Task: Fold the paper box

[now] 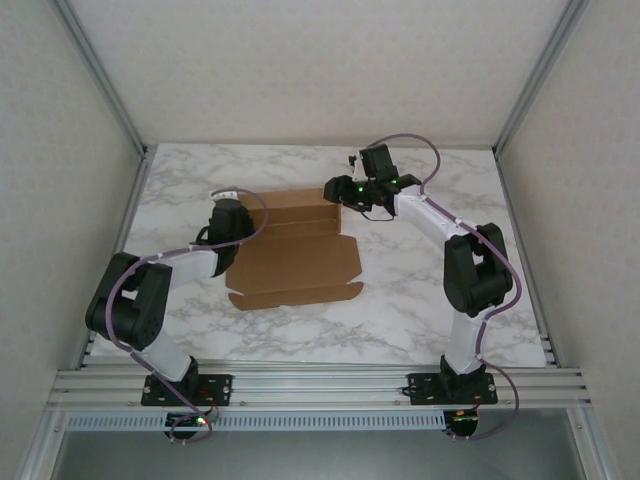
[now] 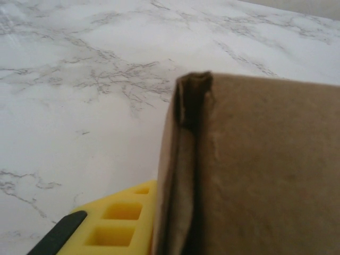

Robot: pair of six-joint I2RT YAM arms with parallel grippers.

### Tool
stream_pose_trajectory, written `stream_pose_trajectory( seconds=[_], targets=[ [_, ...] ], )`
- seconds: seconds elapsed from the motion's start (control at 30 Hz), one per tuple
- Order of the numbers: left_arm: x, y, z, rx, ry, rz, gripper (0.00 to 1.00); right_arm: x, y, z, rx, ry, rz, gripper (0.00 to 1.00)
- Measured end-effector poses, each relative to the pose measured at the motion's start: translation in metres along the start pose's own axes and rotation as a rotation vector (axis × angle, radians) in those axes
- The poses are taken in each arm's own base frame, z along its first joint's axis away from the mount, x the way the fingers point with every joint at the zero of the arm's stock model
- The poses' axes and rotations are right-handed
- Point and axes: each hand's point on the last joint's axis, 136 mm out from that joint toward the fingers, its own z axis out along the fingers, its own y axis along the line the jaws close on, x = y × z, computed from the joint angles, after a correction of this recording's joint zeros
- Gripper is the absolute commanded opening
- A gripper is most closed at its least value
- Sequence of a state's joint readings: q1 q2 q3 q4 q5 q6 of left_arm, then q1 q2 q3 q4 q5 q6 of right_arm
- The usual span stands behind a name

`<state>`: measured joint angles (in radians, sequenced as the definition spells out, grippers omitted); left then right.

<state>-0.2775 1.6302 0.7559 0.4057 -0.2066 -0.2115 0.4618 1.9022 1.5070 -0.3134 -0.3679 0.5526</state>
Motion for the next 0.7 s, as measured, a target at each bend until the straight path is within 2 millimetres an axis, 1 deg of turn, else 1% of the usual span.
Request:
stream_pose_trajectory(
  seconds=[0.07,0.17,0.5,0.7],
  targets=[
    [0.000,0.001,0.000,-0.020,-0.004,0.005,0.08,0.000,0.000,0.000,-0.002,0.001,0.000,0.54],
    [0.000,0.003,-0.001,-0.043,-0.009,-0.007,0.00,0.001,0.002,0.000,-0.008,0.003,-0.001,0.54],
    [-0.001,0.014,0.000,-0.203,-0.026,-0.166,0.00,0.003,0.012,0.006,-0.064,-0.006,0.046,0.52],
    [-0.001,0.009,0.003,-0.240,-0.025,-0.170,0.00,-0.001,0.010,0.007,-0.044,-0.029,0.065,0.52]
  ],
)
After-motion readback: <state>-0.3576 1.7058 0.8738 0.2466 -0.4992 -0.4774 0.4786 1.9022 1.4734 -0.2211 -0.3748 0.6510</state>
